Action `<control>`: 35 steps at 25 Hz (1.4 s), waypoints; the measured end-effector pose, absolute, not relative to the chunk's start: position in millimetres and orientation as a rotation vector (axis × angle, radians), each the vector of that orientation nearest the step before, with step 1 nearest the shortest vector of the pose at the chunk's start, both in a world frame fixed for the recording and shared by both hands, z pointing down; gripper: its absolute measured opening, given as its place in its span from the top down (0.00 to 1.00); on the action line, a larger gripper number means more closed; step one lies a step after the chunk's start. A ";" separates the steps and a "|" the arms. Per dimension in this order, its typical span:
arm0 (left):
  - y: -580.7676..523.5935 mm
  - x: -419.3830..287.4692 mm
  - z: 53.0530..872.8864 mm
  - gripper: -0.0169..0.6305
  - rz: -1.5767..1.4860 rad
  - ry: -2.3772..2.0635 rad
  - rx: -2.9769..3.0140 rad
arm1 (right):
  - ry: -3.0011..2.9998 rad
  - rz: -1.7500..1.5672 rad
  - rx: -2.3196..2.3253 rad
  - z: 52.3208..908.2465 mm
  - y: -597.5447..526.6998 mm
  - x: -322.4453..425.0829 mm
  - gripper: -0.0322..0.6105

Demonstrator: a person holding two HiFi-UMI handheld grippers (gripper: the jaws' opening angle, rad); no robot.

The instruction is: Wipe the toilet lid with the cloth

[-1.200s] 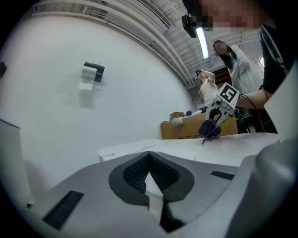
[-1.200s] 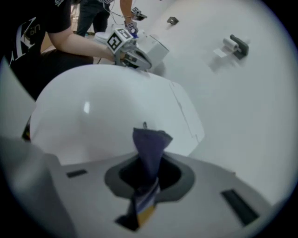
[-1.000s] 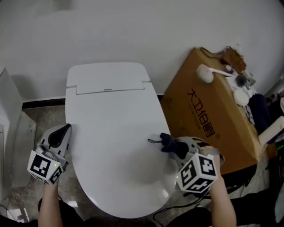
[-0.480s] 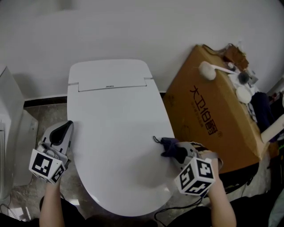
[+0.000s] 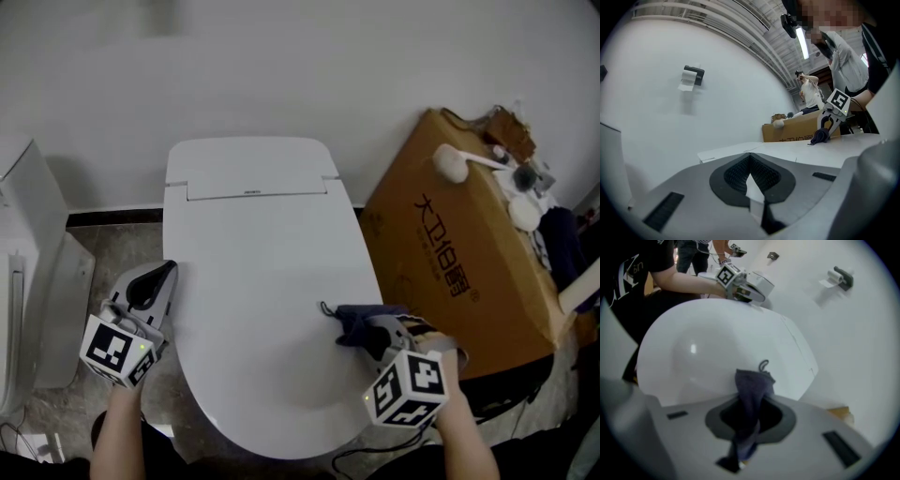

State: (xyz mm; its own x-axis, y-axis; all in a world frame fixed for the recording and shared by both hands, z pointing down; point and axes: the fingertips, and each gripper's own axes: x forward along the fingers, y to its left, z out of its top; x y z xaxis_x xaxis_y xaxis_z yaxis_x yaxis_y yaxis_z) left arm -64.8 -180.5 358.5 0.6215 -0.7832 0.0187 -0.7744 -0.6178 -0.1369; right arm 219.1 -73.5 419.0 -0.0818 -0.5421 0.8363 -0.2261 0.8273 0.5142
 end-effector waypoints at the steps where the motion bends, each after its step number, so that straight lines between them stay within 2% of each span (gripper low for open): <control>1: -180.4 -64.9 357.9 0.95 -0.115 1.315 -2.722 | -1.663 -0.299 0.602 418.9 -73.7 215.4 0.85; 35: -179.8 -74.3 348.1 0.95 -0.054 1.340 -2.715 | -1.694 -0.539 0.373 416.5 -57.1 51.4 0.85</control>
